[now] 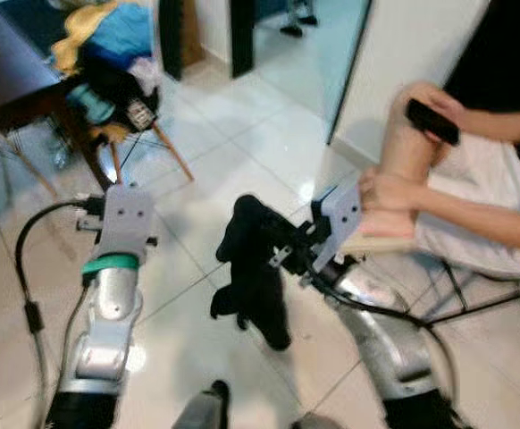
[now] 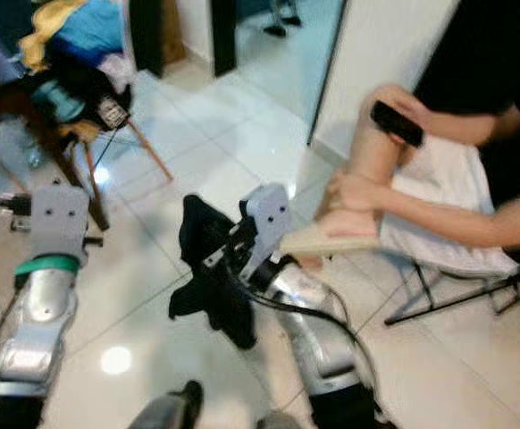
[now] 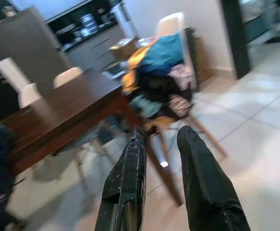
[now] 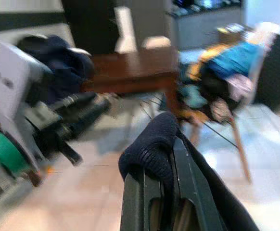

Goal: Hang hanger

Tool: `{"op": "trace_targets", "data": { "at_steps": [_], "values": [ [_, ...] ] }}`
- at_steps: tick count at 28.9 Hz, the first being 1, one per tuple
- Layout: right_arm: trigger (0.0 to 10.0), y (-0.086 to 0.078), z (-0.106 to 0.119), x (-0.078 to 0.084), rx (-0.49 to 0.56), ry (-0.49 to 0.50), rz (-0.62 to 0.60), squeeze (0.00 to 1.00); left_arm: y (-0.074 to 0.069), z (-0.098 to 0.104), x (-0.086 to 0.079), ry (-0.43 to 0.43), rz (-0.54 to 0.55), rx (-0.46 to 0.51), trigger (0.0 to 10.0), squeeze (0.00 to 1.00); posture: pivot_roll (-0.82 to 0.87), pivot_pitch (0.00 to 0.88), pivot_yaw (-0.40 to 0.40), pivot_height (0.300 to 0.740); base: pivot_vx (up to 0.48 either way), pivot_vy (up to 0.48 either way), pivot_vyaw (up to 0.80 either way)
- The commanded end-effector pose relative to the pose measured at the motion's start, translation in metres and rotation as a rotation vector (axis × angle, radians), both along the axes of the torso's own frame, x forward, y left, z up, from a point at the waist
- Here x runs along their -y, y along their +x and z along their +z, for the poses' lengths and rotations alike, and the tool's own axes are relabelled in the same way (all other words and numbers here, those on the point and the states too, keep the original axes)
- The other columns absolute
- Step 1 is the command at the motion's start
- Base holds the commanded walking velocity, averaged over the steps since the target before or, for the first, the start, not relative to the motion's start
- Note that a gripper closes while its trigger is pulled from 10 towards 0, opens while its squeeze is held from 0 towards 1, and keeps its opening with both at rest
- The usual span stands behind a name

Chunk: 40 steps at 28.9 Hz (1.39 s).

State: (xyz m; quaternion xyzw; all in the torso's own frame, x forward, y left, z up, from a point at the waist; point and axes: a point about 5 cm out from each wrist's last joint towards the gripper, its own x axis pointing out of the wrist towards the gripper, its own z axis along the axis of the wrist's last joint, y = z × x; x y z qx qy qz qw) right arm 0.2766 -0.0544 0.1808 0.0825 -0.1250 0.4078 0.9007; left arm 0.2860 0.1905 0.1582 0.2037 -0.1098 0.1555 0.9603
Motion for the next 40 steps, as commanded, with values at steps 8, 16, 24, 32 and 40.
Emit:
{"op": "trace_targets", "data": {
  "at_steps": [8,16,24,32,40],
  "values": [
    [10.0,0.003,0.02,0.0,0.067,0.048,-0.016,0.0,-0.004,0.001,0.008,-0.039,0.003,0.008,10.0,0.0,0.02,0.045,0.035,0.74,0.0,0.0,0.7],
    [10.0,0.006,0.017,0.002,0.057,0.049,-0.034,0.0,-0.003,0.001,0.009,-0.065,0.009,-0.004,10.0,0.0,0.02,0.046,0.029,0.74,0.0,0.0,0.7],
    [10.0,0.008,0.011,0.004,0.036,0.048,-0.06,0.0,-0.001,0.003,0.007,-0.1,0.016,-0.015,10.0,0.0,0.02,0.044,0.036,0.74,0.0,0.0,0.7],
    [10.0,0.008,0.008,0.005,0.029,0.038,-0.063,0.0,0.001,0.004,0.006,-0.126,0.033,-0.025,10.0,0.0,0.02,0.042,0.034,0.74,0.0,0.0,0.7],
    [10.0,0.009,0.005,0.006,0.023,0.031,-0.066,0.0,0.003,0.003,0.005,-0.148,0.048,-0.033,10.0,0.0,0.01,0.036,0.03,0.74,0.0,0.0,0.7]
  ]
}}
